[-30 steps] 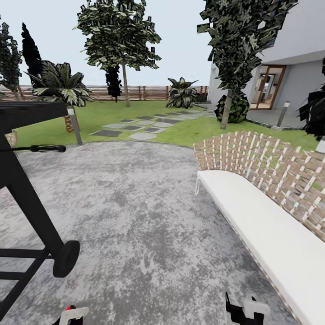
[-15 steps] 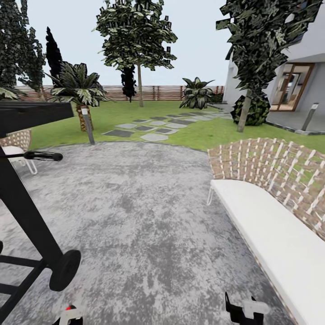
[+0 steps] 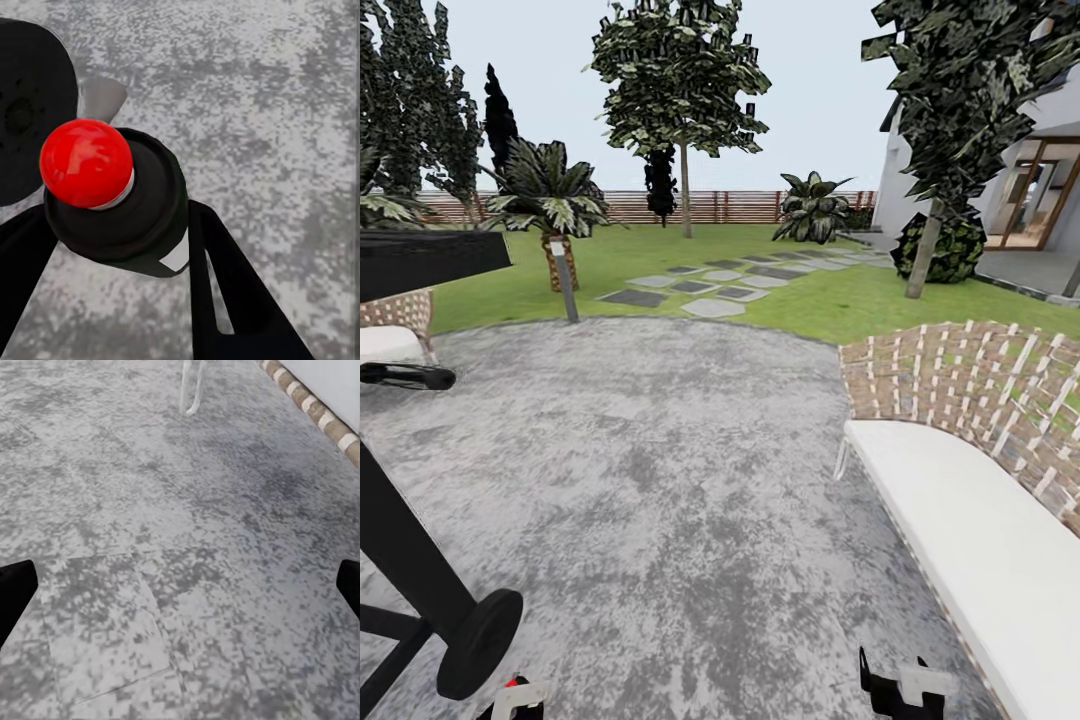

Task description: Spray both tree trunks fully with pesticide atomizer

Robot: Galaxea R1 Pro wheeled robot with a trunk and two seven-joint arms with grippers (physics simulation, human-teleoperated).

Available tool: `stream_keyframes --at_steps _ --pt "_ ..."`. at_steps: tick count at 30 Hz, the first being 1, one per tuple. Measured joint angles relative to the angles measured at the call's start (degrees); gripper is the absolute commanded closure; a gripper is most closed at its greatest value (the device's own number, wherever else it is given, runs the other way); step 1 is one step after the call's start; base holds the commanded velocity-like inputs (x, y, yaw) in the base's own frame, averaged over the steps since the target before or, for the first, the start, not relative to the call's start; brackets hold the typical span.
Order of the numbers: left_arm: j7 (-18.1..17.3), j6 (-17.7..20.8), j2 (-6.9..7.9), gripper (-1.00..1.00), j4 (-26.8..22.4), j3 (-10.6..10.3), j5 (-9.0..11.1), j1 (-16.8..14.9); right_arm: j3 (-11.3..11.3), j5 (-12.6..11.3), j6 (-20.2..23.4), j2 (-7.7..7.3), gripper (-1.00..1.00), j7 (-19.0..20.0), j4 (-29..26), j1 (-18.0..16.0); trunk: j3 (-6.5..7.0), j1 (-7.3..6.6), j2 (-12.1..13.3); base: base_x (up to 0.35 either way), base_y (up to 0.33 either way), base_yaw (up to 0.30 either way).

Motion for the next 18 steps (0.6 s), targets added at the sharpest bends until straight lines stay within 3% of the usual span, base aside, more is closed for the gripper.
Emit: stream_keyframes --at_steps 8,13,18 --pt "0.0 0.0 0.00 1.00 0.0 0.0 0.1 0.0 0.0 0.0 0.0 0.00 -1.00 0.0 0.0 0.0 0.00 0.00 0.0 0.341 -0.092 0.004" --pt "0.0 0.0 0.01 1.00 0.0 0.0 0.1 0.0 0.0 0.0 0.0 0.02 -1.00 0.0 0.0 0.0 0.00 0.00 0.0 0.341 -0.092 0.228" --pt "0.0 0.0 0.00 1.00 0.0 0.0 0.0 0.0 0.0 0.0 0.0 0.00 -1.00 0.0 0.0 0.0 0.00 0.00 0.0 0.341 -0.092 0.061"
